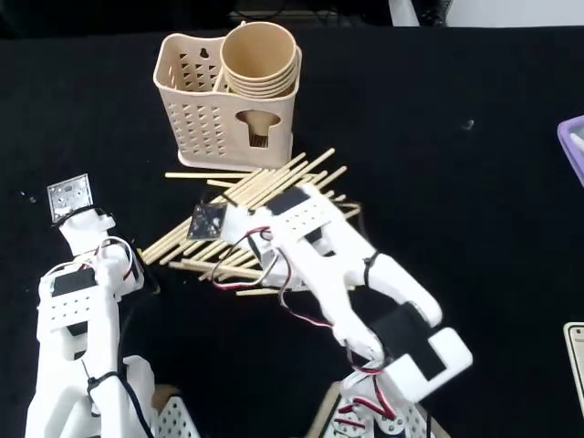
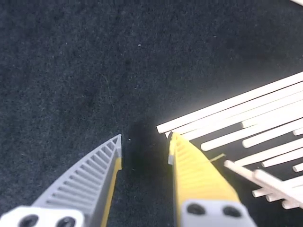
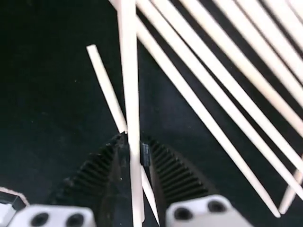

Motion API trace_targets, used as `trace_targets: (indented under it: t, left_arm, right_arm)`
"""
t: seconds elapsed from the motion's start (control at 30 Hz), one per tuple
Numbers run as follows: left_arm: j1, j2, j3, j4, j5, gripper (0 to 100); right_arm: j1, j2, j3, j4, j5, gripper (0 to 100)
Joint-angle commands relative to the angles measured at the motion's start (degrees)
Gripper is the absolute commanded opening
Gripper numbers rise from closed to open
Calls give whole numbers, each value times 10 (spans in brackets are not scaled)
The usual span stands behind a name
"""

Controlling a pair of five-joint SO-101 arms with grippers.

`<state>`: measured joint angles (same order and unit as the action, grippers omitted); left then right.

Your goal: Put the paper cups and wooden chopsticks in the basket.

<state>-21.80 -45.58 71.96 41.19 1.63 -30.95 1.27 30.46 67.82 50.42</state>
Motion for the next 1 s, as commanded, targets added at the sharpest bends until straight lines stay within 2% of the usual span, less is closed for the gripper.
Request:
trace_targets:
  t: [0.0,0.13,0.37,0.57,0.73,0.97]
  left_arm:
    - [-2,-14,-7,-7,4,170]
    - [-2,-14,-7,-7,4,170]
    - [-2,-14,-7,-7,4,170]
    - [-2,-14,-7,-7,4,170]
    - [-1,-14,-7,-7,4,170]
    - [-1,-14,-6,-7,4,170]
  right_arm:
    - [8,-36,-12,4,-6,11]
    - [7,-50,-7,9,-18,11]
    - [3,-186,-47,1,-142,11]
    - [-1,-286,-85,-79,-236,11]
    - [-31,-285,-95,-248,-332,11]
    - [-33,-236,-96,-622,-373,11]
